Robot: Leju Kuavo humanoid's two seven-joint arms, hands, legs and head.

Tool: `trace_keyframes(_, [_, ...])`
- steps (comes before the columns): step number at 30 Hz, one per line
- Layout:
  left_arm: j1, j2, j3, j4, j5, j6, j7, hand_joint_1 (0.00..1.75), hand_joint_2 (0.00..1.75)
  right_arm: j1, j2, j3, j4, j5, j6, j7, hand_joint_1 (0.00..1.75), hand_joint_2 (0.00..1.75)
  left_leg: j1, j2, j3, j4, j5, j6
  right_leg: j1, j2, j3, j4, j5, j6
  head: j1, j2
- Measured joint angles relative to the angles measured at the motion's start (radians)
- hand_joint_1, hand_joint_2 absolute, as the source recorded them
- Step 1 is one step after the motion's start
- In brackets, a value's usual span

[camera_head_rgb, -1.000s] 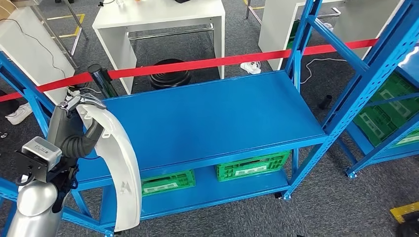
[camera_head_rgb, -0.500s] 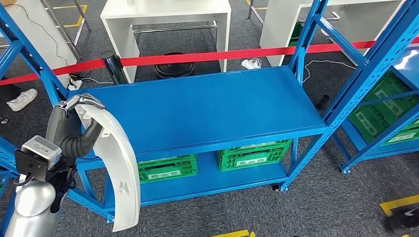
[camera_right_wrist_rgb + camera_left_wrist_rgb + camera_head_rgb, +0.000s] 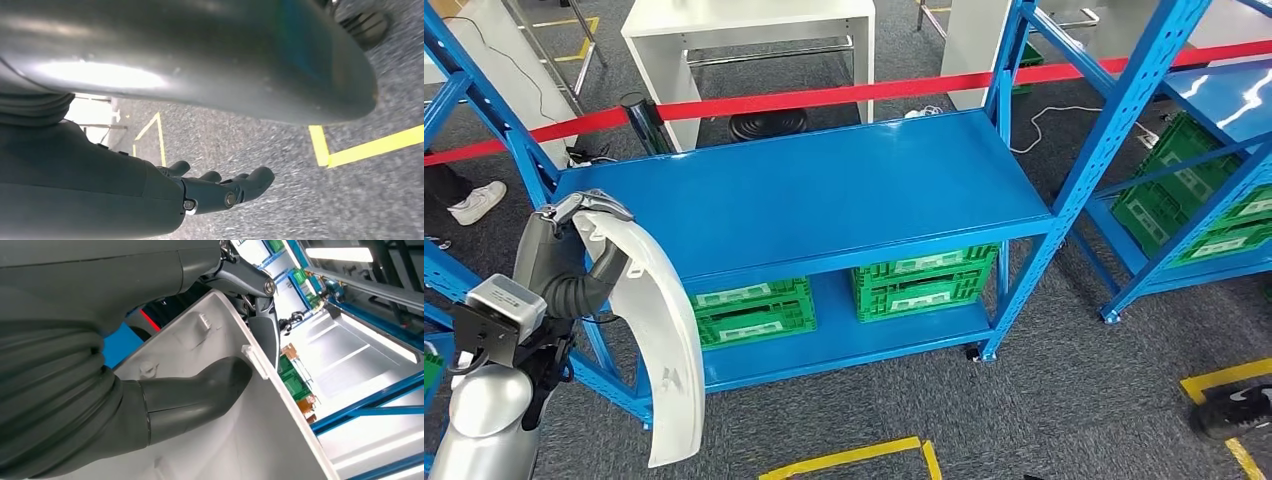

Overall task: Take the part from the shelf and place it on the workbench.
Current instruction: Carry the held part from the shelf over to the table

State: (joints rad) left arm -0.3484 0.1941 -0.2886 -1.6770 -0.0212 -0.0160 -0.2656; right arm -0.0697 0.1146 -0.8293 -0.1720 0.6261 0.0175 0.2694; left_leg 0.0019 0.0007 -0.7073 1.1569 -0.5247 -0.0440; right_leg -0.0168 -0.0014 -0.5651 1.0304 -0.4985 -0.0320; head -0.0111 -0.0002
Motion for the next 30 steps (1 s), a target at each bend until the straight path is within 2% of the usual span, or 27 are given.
trace_keyframes(1, [-0.001,0.003,0.001,0.002,0.000,0.000,-0.001,1.75,1.75,0.000,0.000,0.000,0.000,0.000,0.000,0.001,0.00,0.00,0.002,0.000,-0.012,0.064,-0.043,-0.005,0.000,-0.001,-0.014,0.001,0.012,0.000,0.000,0.000])
trace_keyframes(2, [-0.002,0.004,0.001,0.004,0.001,0.000,-0.001,1.75,1.75,0.000,0.000,0.000,0.000,0.001,0.000,0.001,0.00,0.00,0.004,0.000,-0.016,0.117,-0.064,-0.008,0.000,-0.001,-0.027,0.002,0.023,0.001,0.000,0.000])
trace_keyframes(3, [-0.002,0.006,0.001,0.007,0.001,0.000,-0.002,1.75,1.75,0.000,0.000,0.000,0.000,0.001,0.000,0.002,0.00,0.00,0.006,0.000,-0.007,0.143,-0.060,-0.010,0.000,-0.001,-0.041,0.003,0.034,0.003,0.000,0.000])
trace_keyframes(4, [-0.003,0.007,0.001,0.010,0.002,0.000,-0.003,1.75,1.75,0.000,0.000,0.000,0.000,0.001,0.000,0.002,0.00,0.00,0.007,0.000,0.017,0.137,-0.040,-0.011,-0.001,-0.002,-0.056,0.004,0.045,0.005,0.000,0.000])
trace_keyframes(5, [-0.005,0.007,0.001,0.012,0.003,0.000,-0.004,1.75,1.75,0.000,0.000,0.000,0.000,0.001,0.000,0.002,0.00,0.00,0.009,0.000,0.059,0.096,-0.014,-0.010,-0.001,-0.002,-0.069,0.005,0.056,0.008,0.000,0.000])
trace_keyframes(6, [-0.007,0.007,0.001,0.013,0.003,0.000,-0.006,1.75,1.75,0.000,0.000,0.000,0.000,0.001,0.000,0.002,0.00,0.00,0.009,0.000,0.113,0.027,-0.001,-0.008,-0.001,-0.001,-0.079,0.006,0.066,0.012,0.000,0.000])
trace_keyframes(7, [-0.011,0.007,0.001,0.013,0.004,0.000,-0.008,1.75,1.75,0.000,0.000,0.000,0.000,0.001,0.000,0.002,0.00,0.00,0.007,-0.001,0.167,-0.048,-0.002,-0.004,-0.001,-0.001,-0.086,0.006,0.075,0.017,0.000,0.000])
trace_keyframes(8, [-0.013,0.007,0.001,0.013,0.005,0.000,-0.010,1.75,1.75,-0.001,0.000,0.000,0.000,0.001,0.000,0.002,0.00,0.00,0.005,-0.002,0.204,-0.106,-0.008,0.002,-0.001,0.000,-0.090,0.005,0.084,0.022,0.001,0.000])
trace_keyframes(9, [-0.016,0.007,0.001,0.013,0.006,0.000,-0.012,1.75,1.75,-0.001,0.000,0.000,0.000,0.000,0.000,0.002,0.00,0.00,0.002,-0.004,0.224,-0.142,-0.018,0.009,-0.001,0.000,-0.091,0.003,0.094,0.029,-0.001,0.000])
trace_keyframes(10, [-0.018,0.007,0.001,0.013,0.007,0.001,-0.014,1.75,1.75,0.000,0.000,0.000,0.000,0.000,0.000,0.002,0.00,0.00,-0.002,-0.005,0.228,-0.154,-0.018,0.017,-0.001,0.001,-0.091,-0.001,0.104,0.036,-0.002,0.000])
trace_keyframes(12, [-0.020,0.006,0.000,0.014,0.008,0.001,-0.014,1.75,1.75,0.001,0.000,0.000,0.000,0.000,0.000,0.001,0.00,0.00,-0.001,-0.003,0.214,-0.157,0.000,0.036,-0.004,0.003,-0.096,-0.004,0.110,0.049,-0.006,0.000])
trace_keyframes(13, [-0.021,0.005,0.000,0.015,0.008,0.001,-0.015,1.75,1.75,0.001,0.000,0.000,0.000,0.000,0.000,0.003,0.00,0.00,0.000,0.000,0.204,-0.160,0.012,0.045,-0.004,0.004,-0.106,0.012,0.088,0.054,-0.005,0.000])
trace_keyframes(14, [-0.021,0.003,-0.001,0.015,0.007,0.002,-0.015,1.75,1.75,0.002,0.000,0.000,0.000,-0.001,0.000,0.005,0.00,0.00,0.002,0.002,0.193,-0.162,0.026,0.053,-0.004,0.004,-0.119,0.046,0.047,0.056,-0.005,0.000])
trace_keyframes(16, [-0.021,0.000,-0.001,0.017,0.003,0.004,-0.015,1.75,1.75,0.001,0.000,-0.001,0.000,-0.005,-0.001,0.009,0.00,0.00,0.000,0.003,0.162,-0.160,0.052,0.062,-0.003,0.004,-0.154,0.165,-0.060,0.057,-0.003,0.000])
trace_keyframes(17, [-0.021,-0.001,-0.001,0.018,0.000,0.004,-0.015,1.75,1.75,0.001,0.000,-0.002,0.000,-0.009,-0.002,0.010,0.00,0.00,-0.002,0.003,0.144,-0.158,0.065,0.063,-0.002,0.005,-0.166,0.227,-0.090,0.058,-0.003,0.000])
trace_keyframes(18, [-0.021,-0.003,-0.001,0.019,-0.001,0.003,-0.014,1.75,1.75,0.000,0.000,-0.003,0.000,-0.015,-0.003,0.011,0.00,0.00,-0.003,0.003,0.125,-0.155,0.077,0.064,0.000,0.005,-0.167,0.270,-0.095,0.057,-0.002,0.000])
trace_keyframes(19, [-0.022,-0.006,-0.002,0.022,-0.002,-0.001,-0.012,1.75,1.75,0.000,0.001,-0.007,0.000,-0.023,-0.004,0.011,0.00,0.00,-0.004,0.004,0.106,-0.151,0.089,0.063,0.001,0.005,-0.151,0.282,-0.077,0.056,-0.002,0.000])
trace_keyframes(20, [-0.024,-0.008,-0.003,0.025,-0.002,-0.007,-0.010,1.75,1.75,0.000,0.001,-0.011,0.000,-0.031,-0.005,0.012,0.00,0.00,-0.005,0.004,0.087,-0.146,0.099,0.061,0.002,0.004,-0.118,0.257,-0.048,0.053,-0.002,0.000])
trace_keyframes(21, [-0.028,-0.010,-0.004,0.028,-0.002,-0.013,-0.007,1.75,1.75,0.000,0.002,-0.016,0.000,-0.038,-0.006,0.012,0.00,0.00,-0.005,0.004,0.071,-0.139,0.109,0.058,0.004,0.004,-0.068,0.203,-0.026,0.048,-0.002,0.000])
trace_keyframes(22, [-0.032,-0.012,-0.005,0.030,-0.002,-0.019,-0.005,1.75,1.75,-0.001,0.003,-0.020,0.000,-0.044,-0.007,0.013,0.00,0.00,-0.007,0.003,0.057,-0.132,0.117,0.055,0.007,0.004,-0.012,0.128,-0.026,0.043,-0.002,0.000])
trace_keyframes(23, [-0.036,-0.014,-0.006,0.033,-0.002,-0.022,-0.003,1.75,1.75,-0.002,0.004,-0.023,0.000,-0.047,-0.008,0.014,0.00,0.00,-0.008,0.004,0.048,-0.128,0.124,0.049,0.009,0.004,0.032,0.065,-0.036,0.038,-0.002,0.000])
trace_keyframes(24, [-0.040,-0.015,-0.007,0.035,-0.002,-0.023,-0.002,1.75,1.75,-0.003,0.004,-0.025,0.000,-0.049,-0.009,0.014,0.00,0.00,-0.008,0.004,0.044,-0.125,0.132,0.044,0.012,0.005,0.059,0.020,-0.052,0.033,-0.001,0.000])
trace_keyframes(25, [-0.043,-0.016,-0.008,0.037,-0.002,-0.025,-0.001,1.75,1.75,-0.003,0.005,-0.028,0.000,-0.051,-0.009,0.015,0.00,0.00,-0.008,0.005,0.042,-0.126,0.140,0.037,0.015,0.005,0.068,-0.003,-0.061,0.028,-0.001,0.000])
trace_keyframes(27, [-0.045,-0.018,-0.011,0.043,-0.003,-0.029,-0.002,1.75,1.75,-0.001,0.009,-0.034,0.000,-0.054,-0.010,0.015,0.00,0.00,-0.006,0.005,0.040,-0.131,0.150,0.025,0.013,0.003,0.055,-0.010,-0.045,0.016,0.001,0.000])
trace_keyframes(28, [-0.044,-0.018,-0.013,0.045,-0.006,-0.031,-0.003,1.75,1.75,-0.001,0.011,-0.037,0.000,-0.053,-0.010,0.015,0.00,0.00,-0.005,0.004,0.034,-0.121,0.132,0.019,0.010,0.001,0.046,-0.013,-0.032,0.008,0.000,0.000])
trace_keyframes(29, [-0.039,-0.018,-0.015,0.047,-0.011,-0.031,-0.006,1.75,1.75,-0.001,0.014,-0.040,0.000,-0.052,-0.011,0.015,0.00,0.00,-0.004,0.002,0.023,-0.094,0.095,0.013,0.008,-0.001,0.035,-0.016,-0.019,0.002,-0.001,0.000])
trace_keyframes(30, [-0.032,-0.017,-0.017,0.048,-0.017,-0.031,-0.008,1.75,1.75,0.000,0.016,-0.042,0.000,-0.049,-0.011,0.015,0.00,0.00,-0.001,0.001,0.009,-0.046,0.042,0.008,0.006,-0.003,0.021,-0.016,-0.006,-0.002,-0.001,0.000])
